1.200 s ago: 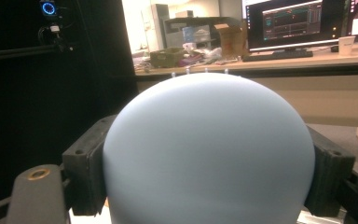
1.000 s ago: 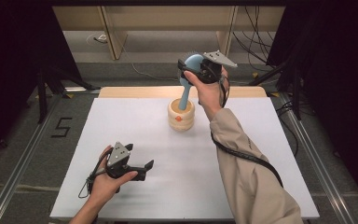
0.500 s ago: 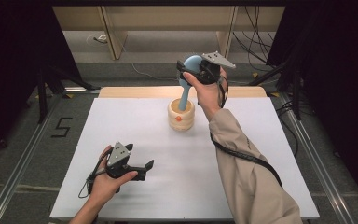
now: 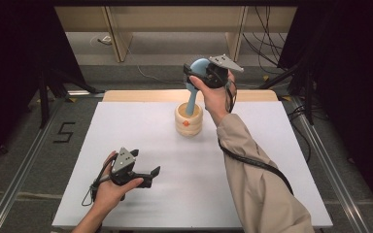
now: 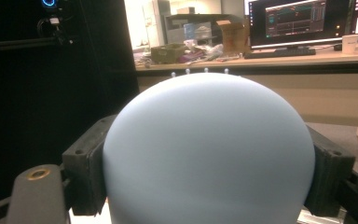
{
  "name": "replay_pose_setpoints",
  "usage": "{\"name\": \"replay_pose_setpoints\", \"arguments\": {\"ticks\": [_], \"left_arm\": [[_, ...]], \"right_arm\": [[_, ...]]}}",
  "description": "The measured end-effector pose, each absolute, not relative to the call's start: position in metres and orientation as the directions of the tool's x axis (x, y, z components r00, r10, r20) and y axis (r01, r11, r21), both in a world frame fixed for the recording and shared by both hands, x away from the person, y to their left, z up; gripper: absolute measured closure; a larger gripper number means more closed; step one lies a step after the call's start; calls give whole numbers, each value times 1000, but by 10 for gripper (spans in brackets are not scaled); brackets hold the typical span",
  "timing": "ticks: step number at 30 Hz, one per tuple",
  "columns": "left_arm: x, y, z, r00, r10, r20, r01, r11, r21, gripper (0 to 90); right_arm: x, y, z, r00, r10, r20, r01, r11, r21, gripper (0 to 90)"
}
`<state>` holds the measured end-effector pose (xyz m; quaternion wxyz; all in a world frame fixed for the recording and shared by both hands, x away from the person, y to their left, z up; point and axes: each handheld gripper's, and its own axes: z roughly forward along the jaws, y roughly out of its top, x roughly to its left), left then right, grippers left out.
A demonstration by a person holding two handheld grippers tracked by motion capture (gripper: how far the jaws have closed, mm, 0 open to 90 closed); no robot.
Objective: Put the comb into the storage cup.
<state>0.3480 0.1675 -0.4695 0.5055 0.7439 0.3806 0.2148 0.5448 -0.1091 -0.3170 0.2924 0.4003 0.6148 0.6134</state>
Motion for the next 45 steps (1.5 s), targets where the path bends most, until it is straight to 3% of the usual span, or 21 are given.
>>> {"name": "replay_pose_setpoints", "arguments": {"ticks": [45], "left_arm": [[348, 168, -469, 618, 784, -64, 347, -198, 916, 0]], "right_arm": [[550, -105, -337, -504, 856, 116, 144, -49, 988, 205]]}}
